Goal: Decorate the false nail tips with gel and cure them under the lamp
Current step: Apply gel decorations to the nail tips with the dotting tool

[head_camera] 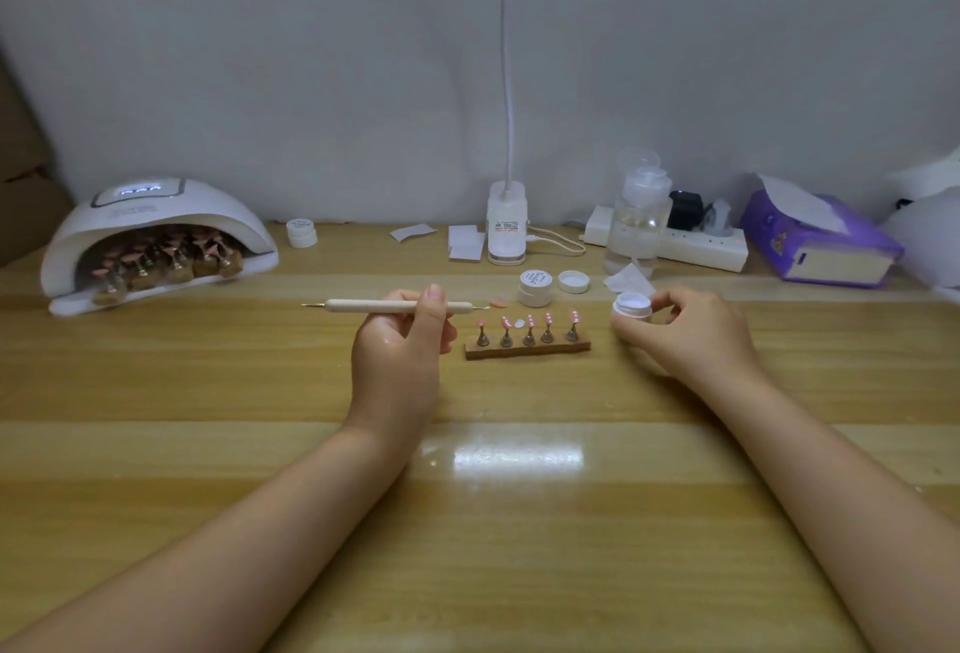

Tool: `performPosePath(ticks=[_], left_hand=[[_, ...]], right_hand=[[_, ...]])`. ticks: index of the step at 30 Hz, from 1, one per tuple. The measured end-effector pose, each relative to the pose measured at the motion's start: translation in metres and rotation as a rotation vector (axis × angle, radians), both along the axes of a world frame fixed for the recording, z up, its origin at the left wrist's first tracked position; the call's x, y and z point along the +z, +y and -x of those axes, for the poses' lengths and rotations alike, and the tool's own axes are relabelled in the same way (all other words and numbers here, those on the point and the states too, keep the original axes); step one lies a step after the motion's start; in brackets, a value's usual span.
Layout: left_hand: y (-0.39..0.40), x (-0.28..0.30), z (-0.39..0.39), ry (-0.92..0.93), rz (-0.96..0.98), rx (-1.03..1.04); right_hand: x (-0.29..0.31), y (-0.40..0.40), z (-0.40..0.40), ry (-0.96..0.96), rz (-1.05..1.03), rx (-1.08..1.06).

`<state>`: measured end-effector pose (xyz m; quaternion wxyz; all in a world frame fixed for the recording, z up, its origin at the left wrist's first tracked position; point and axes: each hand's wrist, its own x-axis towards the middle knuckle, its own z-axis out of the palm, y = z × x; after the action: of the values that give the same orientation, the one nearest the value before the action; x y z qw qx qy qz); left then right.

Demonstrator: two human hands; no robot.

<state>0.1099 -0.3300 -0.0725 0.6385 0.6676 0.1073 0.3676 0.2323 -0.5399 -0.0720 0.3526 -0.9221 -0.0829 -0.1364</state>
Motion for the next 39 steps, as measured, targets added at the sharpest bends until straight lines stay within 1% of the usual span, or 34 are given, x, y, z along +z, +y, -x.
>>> performPosePath(ticks=[4, 7, 10, 12, 14, 15, 17, 19, 27, 30, 35, 39], left_hand=[[0.000, 0.000, 0.000, 0.009, -0.013, -0.003], [0.000, 0.000, 0.001, 0.012, -0.017, -0.001], [0.000, 0.000, 0.001, 0.018, -0.027, 0.002], [0.000, 0.000, 0.001, 0.019, -0.032, 0.002], [-0.001, 0.001, 0.002, 0.019, -0.042, 0.000], [-0.001, 0.001, 0.002, 0.022, -0.049, -0.002], [-0.001, 0.001, 0.002, 0.027, -0.061, -0.005], [-0.002, 0.001, 0.003, 0.026, -0.060, -0.005], [-0.003, 0.001, 0.003, 0.022, -0.081, -0.014], [-0.002, 0.001, 0.003, 0.029, -0.070, -0.022], [-0.002, 0.001, 0.003, 0.035, -0.065, -0.020], [-0.001, 0.001, 0.003, 0.042, -0.065, -0.025]], right_hand=[[-0.001, -0.005, -0.002, 0.025, 0.082, -0.089], [-0.001, -0.007, -0.002, 0.053, 0.116, -0.092], [0.002, -0.003, -0.001, 0.055, 0.209, -0.132], [0.005, 0.001, 0.004, -0.068, 0.189, -0.147], [0.008, 0.006, 0.010, -0.234, 0.120, -0.042], [0.008, 0.008, 0.014, -0.295, 0.118, 0.036], [0.007, 0.012, 0.022, -0.391, 0.200, 0.172], [0.004, 0.013, 0.025, -0.429, 0.287, 0.242], [-0.003, 0.018, 0.015, -0.239, 0.438, 0.284], [-0.004, 0.018, 0.014, -0.167, 0.449, 0.295], [-0.001, 0.011, 0.011, -0.140, 0.428, 0.327], [0.002, 0.006, 0.008, -0.181, 0.476, 0.270]])
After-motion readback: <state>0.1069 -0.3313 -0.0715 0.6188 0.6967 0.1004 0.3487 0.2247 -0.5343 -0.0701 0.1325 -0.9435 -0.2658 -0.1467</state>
